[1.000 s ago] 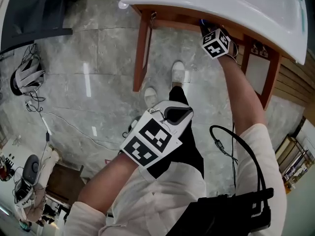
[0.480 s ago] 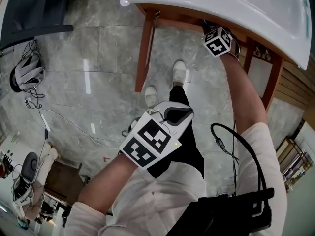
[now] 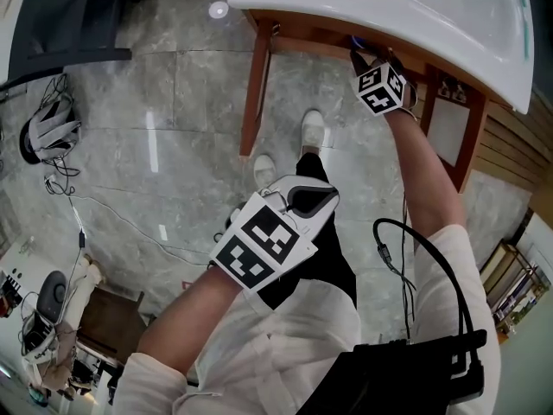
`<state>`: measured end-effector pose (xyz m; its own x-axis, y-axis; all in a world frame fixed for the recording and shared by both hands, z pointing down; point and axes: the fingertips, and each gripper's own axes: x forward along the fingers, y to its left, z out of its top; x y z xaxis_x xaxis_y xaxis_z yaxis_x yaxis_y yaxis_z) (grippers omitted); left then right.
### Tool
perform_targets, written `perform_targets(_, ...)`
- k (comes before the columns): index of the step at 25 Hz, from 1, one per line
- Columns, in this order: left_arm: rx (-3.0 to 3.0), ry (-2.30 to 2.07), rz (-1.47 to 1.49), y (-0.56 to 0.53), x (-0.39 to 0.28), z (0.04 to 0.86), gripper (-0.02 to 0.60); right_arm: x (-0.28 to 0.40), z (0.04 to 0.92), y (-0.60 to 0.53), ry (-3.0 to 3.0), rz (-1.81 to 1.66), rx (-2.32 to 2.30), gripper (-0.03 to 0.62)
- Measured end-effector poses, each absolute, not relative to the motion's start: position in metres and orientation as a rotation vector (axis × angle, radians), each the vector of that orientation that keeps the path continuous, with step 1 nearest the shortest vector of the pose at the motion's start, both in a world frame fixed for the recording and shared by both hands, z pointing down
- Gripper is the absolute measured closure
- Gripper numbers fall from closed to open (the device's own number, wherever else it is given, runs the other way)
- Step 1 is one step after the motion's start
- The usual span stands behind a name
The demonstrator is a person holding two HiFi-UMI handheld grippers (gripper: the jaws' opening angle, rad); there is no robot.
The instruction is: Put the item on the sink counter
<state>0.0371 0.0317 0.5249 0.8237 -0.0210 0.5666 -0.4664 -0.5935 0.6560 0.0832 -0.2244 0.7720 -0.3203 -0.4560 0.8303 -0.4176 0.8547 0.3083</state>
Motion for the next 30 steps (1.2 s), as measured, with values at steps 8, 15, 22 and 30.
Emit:
perform_targets(8, 2.208, -0.346, 0.628, 0.033, 0.033, 0.486, 0.575, 0.073, 0.707, -0.182, -2.039, 0.044, 0.706, 0.525)
perform_targets(15, 2.295, -0.322, 0.636, 0.054, 0.022, 0.445, 0.575, 0.06, 0.623, -0.13, -2.149, 0.496, 0.842, 0.589)
perform_targets(22, 2.356, -0.276, 0.68, 0.092, 0.002, 0.405, 0.575, 0.041, 0.503, -0.052, -2.225, 0.76, 0.918, 0.589)
perform_targets(30, 2.402, -0.217, 0.737, 0.131, 0.008, 0.364, 0.577, 0.077, 0.412, 0.038, -2.241, 0.79, 1.047, 0.589)
